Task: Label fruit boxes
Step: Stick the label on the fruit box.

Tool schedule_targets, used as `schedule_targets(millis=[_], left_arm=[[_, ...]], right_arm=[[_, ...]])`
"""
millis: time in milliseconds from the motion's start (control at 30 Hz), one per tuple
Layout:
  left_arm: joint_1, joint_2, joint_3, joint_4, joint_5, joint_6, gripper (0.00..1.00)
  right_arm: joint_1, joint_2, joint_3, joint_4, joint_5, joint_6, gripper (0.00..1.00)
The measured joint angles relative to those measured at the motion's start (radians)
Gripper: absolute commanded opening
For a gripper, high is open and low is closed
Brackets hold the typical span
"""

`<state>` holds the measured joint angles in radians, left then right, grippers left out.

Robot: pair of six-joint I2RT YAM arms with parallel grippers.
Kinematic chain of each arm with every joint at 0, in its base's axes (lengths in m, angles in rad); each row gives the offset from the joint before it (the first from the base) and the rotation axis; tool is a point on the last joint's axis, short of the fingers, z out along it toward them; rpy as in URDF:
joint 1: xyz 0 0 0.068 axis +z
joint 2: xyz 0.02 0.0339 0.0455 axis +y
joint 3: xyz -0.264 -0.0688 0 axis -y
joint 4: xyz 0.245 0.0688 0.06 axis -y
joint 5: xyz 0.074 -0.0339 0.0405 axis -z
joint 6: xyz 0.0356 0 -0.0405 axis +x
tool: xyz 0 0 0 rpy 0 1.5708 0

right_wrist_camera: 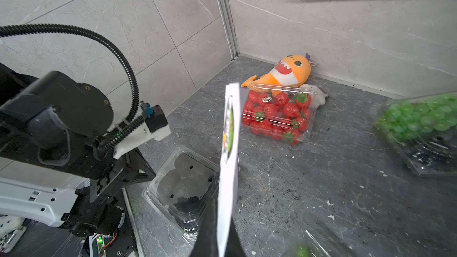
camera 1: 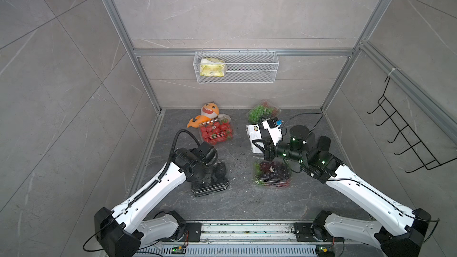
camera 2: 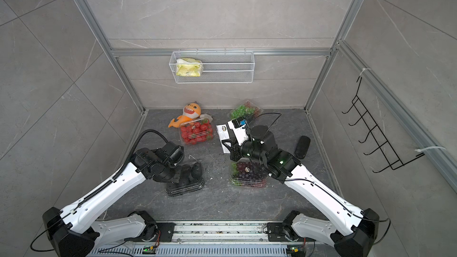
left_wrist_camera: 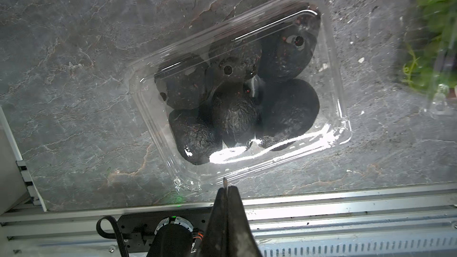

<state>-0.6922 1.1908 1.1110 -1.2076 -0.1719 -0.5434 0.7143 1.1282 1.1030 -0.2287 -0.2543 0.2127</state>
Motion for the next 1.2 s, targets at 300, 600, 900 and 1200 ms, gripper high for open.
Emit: schedule_targets(millis=[300, 600, 900, 1200], left_arm=[[-0.013, 0.14, 0.011, 0.018, -0.013, -0.005, 0.0], [-0.016, 0.252, 0.041, 0.047, -0.045, -0.004, 0.0], [-0.016, 0.28, 0.043, 0.061, -0.055, -0.003, 0.0], [-0.017, 0.29, 0.041, 0.087, -0.045, -0.002, 0.0]], right_arm=[[0.0, -0.026, -0.013, 0.001, 0.0, 0.0, 0.0], [0.0, -0.027, -0.02, 0.0, 0.0, 0.0, 0.0], [0.0, -0.027, -0.027, 0.001, 0.0, 0.0, 0.0], [0.0, -0.027, -0.03, 0.001, 0.0, 0.0, 0.0]])
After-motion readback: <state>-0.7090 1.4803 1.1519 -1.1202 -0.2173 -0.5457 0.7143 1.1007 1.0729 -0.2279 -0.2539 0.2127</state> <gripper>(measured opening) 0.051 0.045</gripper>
